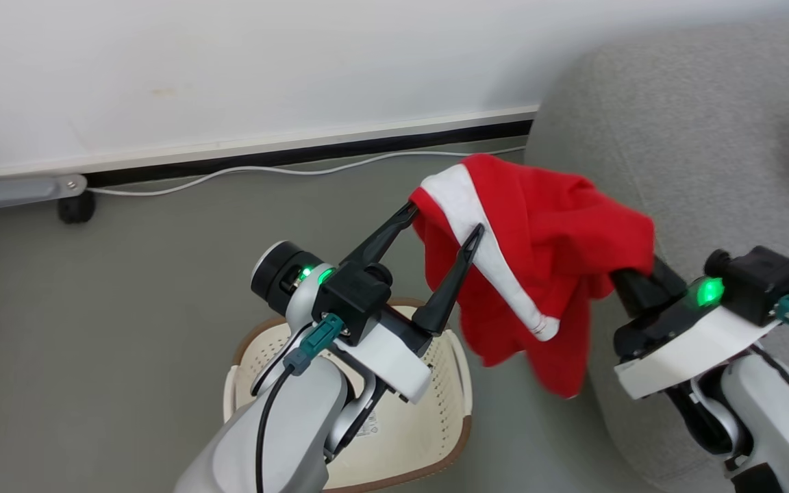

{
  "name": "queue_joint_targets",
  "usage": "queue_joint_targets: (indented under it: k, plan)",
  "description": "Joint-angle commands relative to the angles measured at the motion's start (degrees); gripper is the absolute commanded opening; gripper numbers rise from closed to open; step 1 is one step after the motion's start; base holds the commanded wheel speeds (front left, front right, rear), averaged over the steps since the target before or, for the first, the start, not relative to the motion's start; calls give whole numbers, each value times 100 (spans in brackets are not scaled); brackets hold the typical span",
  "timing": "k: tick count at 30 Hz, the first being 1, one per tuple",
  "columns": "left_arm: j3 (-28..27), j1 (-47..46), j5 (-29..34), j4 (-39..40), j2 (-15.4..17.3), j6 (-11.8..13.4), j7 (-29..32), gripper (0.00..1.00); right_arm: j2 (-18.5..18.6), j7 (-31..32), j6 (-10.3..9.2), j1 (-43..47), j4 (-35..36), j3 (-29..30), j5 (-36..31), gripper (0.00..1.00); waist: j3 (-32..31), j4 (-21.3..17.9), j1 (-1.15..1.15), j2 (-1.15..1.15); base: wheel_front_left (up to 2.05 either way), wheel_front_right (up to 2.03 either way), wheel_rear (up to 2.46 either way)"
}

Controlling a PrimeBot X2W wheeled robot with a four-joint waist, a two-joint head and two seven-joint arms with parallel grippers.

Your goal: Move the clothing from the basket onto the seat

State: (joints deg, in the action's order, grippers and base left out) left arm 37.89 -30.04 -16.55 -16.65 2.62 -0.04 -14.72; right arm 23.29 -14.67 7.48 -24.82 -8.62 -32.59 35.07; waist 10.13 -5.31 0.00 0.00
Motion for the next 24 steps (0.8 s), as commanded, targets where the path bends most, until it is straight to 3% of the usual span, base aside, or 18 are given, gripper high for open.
queue_joint_targets:
  k: [1,10,24]
  plan:
    - [-240,-17,35,32,26,-74,-28,100,28,-33,1,122,199,217,-39,0,-9,-231,0,0,0,0,0]
    - [-491,206,84,-252,26,-314,-28,100,-49,-33,1,231,416,1105,-197,0,-62,-951,0,0,0,0,0]
    - [-825,596,115,-269,26,-510,-28,100,-134,-33,1,372,374,1494,-299,0,-322,-2291,0,0,0,0,0]
